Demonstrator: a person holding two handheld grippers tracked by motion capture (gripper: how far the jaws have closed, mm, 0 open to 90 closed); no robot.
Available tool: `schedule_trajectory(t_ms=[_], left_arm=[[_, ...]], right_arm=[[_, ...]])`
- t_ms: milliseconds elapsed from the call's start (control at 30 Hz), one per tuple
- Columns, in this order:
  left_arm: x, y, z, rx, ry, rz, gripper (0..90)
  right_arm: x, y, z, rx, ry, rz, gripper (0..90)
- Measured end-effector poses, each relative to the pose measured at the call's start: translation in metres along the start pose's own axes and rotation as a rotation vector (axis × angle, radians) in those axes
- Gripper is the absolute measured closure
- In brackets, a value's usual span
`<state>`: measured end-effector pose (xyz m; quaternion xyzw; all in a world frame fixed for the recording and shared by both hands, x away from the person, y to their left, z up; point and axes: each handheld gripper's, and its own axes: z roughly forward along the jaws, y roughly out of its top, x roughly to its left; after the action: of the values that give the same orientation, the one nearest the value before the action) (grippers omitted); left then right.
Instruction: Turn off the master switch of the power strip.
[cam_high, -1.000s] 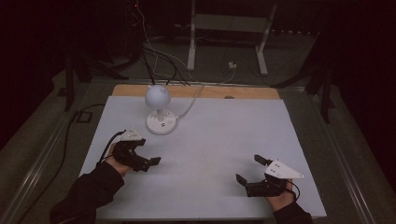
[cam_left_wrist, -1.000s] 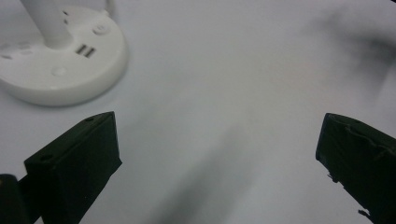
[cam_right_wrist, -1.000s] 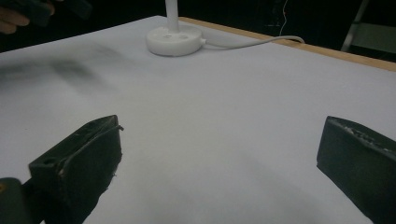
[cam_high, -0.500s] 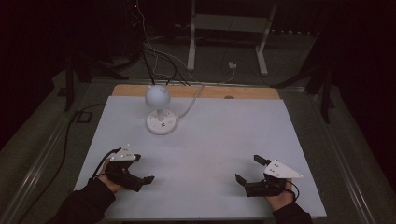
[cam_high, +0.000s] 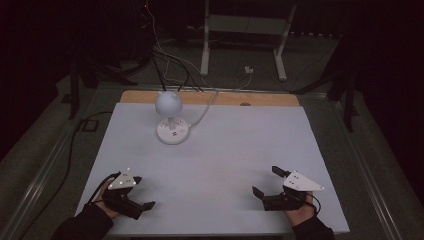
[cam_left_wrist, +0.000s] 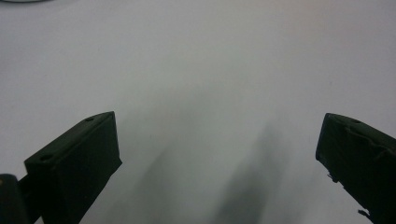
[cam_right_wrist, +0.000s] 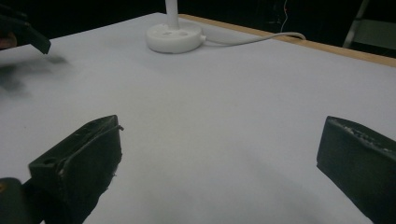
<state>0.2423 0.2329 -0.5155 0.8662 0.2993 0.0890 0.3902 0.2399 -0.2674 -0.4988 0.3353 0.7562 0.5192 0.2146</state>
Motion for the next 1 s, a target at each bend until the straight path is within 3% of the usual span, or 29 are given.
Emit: schedule_trajectory(t_ms=[67,167,300,467,767,1000], left_arm=[[0.001,-0.005,-0.002,-0.018,0.013,0.01,0.3],[0.005,-0.009,-0.008,-0.045,0.012,-0.016,0.4],[0.007,-0.013,-0.01,-0.05,0.023,-0.018,0.4],[0.008,-0.012,-0.011,-0.084,-0.016,-0.037,0.4],[0.007,-0.008,-0.012,-0.148,-0.043,-0.037,0.5],[0.006,-0.008,-0.01,-0.133,-0.048,-0.027,0.5]], right_arm=[[0.0,0.0,0.0,-0.001,0.001,0.002,0.0],[-0.001,0.0,-0.001,-0.003,0.004,0.003,0.0],[0.0,0.0,-0.001,-0.001,0.004,0.002,0.0],[0.0,0.0,0.0,0.002,0.006,-0.006,0.0],[0.001,0.0,0.001,0.009,0.009,-0.008,0.0],[0.001,0.0,0.002,0.011,0.008,-0.012,0.0]])
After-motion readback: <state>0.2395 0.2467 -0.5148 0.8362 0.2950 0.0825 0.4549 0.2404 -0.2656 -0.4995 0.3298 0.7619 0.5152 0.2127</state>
